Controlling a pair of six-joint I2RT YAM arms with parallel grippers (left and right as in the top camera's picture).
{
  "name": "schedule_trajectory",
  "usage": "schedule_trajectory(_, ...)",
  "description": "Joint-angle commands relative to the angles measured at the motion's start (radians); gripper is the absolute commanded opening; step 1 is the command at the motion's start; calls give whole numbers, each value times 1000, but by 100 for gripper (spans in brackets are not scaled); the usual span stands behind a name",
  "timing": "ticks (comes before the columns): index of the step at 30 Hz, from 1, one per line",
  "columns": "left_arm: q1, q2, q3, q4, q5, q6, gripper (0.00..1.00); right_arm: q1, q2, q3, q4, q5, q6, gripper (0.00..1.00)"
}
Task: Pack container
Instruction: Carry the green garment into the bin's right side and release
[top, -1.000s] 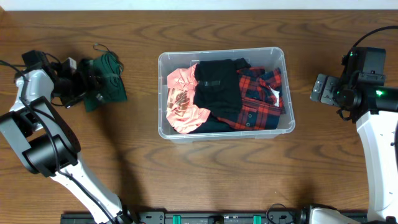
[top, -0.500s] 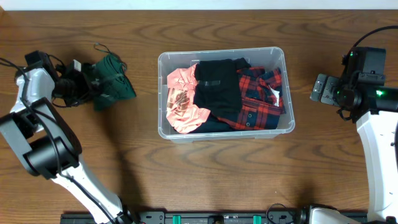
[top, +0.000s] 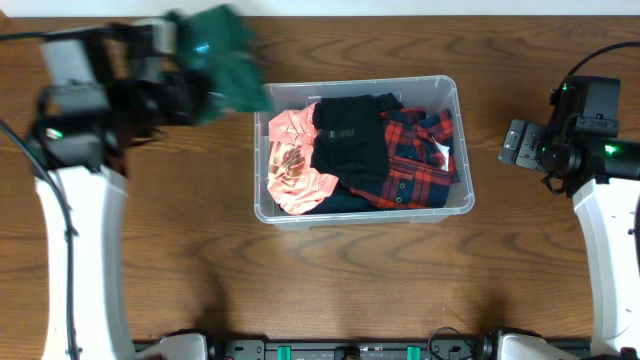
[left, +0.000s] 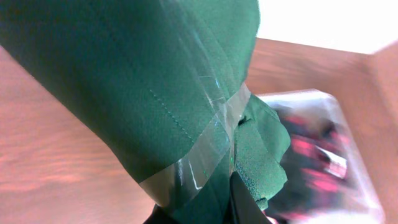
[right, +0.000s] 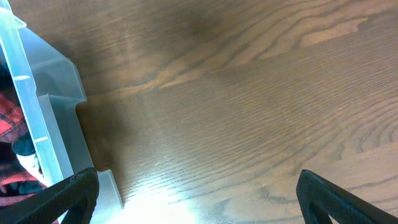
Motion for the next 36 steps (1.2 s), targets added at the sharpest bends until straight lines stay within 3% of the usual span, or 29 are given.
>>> schedule_trajectory(1, -174, -28, 12, 5, 16, -99, 8, -5, -14, -1, -1, 12, 3, 99)
schedule_trajectory(7, -490, 13, 8, 48, -246, -341, 6, -5, -14, -1, -6, -6, 3, 99)
schedule_trajectory(14, -733, 136, 2, 221, -322, -492, 6, -5, -14, -1, -13, -6, 3, 99)
schedule_trajectory(21, -802, 279, 1, 261, -351, -609, 6, -5, -14, 0, -16, -11, 3, 99)
schedule_trajectory(28, -806, 396, 1, 249, -354, -617, 8, -5, -14, -1, -16, -11, 3, 99)
schedule_trajectory(29, -806, 406, 1, 239, -354, -617, 12, -5, -14, -1, -16, -11, 3, 99)
schedule_trajectory(30, -806, 412, 1, 228, -355, -617, 30, -5, -14, -1, -16, -11, 3, 99)
schedule_trajectory(32, -803, 414, 1, 211, -373, -573, 82, -5, -14, -1, -16, -11, 3, 99)
schedule_trajectory(33, -798, 410, 1, 197, -394, -536, 98, -5, -14, -1, -16, -13, 3, 99)
schedule_trajectory(36, -769, 373, 1, 124, -481, -483, 98, -4, -14, -1, -14, -52, 0, 99)
